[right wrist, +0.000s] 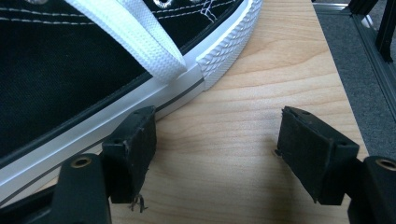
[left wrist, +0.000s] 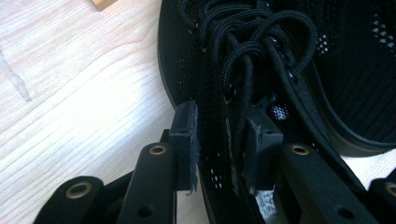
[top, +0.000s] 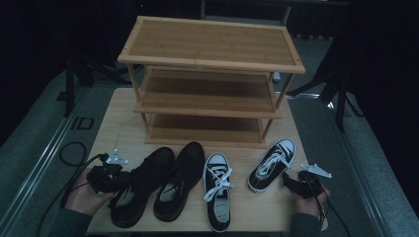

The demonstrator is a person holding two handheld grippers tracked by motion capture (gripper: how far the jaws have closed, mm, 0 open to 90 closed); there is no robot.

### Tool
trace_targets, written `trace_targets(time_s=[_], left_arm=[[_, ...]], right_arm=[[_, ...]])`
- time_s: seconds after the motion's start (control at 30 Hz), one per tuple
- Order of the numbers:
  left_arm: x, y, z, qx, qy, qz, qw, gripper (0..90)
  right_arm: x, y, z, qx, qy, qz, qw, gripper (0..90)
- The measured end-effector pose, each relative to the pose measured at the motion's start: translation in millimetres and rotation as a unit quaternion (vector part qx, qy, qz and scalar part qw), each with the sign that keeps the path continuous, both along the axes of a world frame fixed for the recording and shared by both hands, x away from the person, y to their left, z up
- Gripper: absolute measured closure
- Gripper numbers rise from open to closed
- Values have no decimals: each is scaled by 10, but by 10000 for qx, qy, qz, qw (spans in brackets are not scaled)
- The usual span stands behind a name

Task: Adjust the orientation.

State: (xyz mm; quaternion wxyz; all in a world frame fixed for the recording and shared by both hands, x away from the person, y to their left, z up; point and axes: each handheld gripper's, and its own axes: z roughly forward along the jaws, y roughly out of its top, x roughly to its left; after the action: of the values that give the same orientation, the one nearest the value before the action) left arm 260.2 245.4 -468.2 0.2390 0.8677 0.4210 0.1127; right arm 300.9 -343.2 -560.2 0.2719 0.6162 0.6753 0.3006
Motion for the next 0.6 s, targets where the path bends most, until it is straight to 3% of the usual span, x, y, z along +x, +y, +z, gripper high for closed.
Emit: trace_targets(time_s=[0.3, 0.6], left_arm=[[91, -63, -77, 9, 113, 3, 9999, 719], [85, -59, -91, -145, 90, 4, 9999, 847]], right_arm=[[0, 0, 0, 0, 0, 0, 10000, 279], [1, 0, 0, 3, 1, -1, 10000, 279]])
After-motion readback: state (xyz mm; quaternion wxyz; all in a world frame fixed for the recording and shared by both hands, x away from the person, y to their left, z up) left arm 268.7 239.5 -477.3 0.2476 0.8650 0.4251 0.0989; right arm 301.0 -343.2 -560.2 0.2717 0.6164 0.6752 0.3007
